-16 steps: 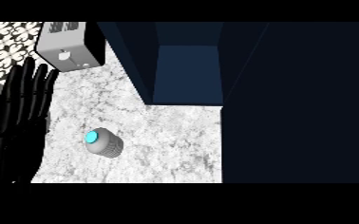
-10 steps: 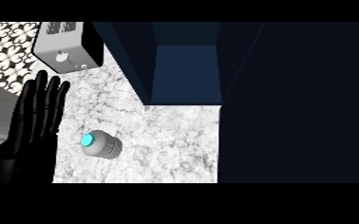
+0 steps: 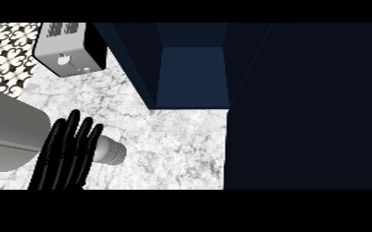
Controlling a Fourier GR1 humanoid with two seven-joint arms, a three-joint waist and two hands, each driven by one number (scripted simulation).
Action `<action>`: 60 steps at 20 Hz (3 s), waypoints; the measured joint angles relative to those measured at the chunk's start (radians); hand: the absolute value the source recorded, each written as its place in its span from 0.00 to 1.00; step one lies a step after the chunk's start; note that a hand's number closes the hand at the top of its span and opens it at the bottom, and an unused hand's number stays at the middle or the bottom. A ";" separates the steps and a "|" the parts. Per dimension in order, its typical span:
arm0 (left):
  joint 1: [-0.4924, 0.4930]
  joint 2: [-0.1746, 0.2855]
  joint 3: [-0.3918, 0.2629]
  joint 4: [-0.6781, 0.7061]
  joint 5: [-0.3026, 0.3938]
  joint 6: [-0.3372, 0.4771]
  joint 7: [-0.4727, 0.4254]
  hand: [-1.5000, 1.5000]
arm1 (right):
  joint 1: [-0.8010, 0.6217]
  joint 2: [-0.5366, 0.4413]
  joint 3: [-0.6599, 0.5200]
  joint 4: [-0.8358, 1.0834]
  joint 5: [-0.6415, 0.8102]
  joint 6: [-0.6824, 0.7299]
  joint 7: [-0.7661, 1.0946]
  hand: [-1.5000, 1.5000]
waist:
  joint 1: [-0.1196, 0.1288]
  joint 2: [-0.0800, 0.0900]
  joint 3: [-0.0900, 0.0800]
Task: Pick up the bottled water, place it into the cabinet and close the cabinet
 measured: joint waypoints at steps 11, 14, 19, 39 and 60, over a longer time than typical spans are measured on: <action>0.080 0.022 -0.280 -0.038 -0.086 0.152 0.095 0.00 | 0.061 -0.038 -0.097 -0.020 -0.044 0.067 0.046 0.00 | 0.003 -0.004 0.001; 0.078 0.033 -0.311 -0.031 -0.102 0.181 0.092 0.00 | 0.072 -0.034 -0.103 -0.020 -0.051 0.077 0.045 0.00 | 0.002 -0.004 0.001; 0.088 0.054 -0.353 -0.028 -0.120 0.233 0.096 0.00 | 0.073 -0.031 -0.107 -0.024 -0.060 0.076 0.054 0.00 | 0.003 -0.004 0.001; 0.177 0.208 -0.226 -0.015 -0.150 0.397 0.018 0.00 | 0.169 -0.029 -0.166 -0.022 -0.109 0.153 -0.006 0.00 | -0.005 -0.004 -0.001; 0.128 0.267 0.167 0.366 0.239 0.212 -0.329 0.00 | 0.272 -0.055 -0.249 -0.006 -0.180 0.260 -0.098 0.00 | -0.018 0.002 -0.003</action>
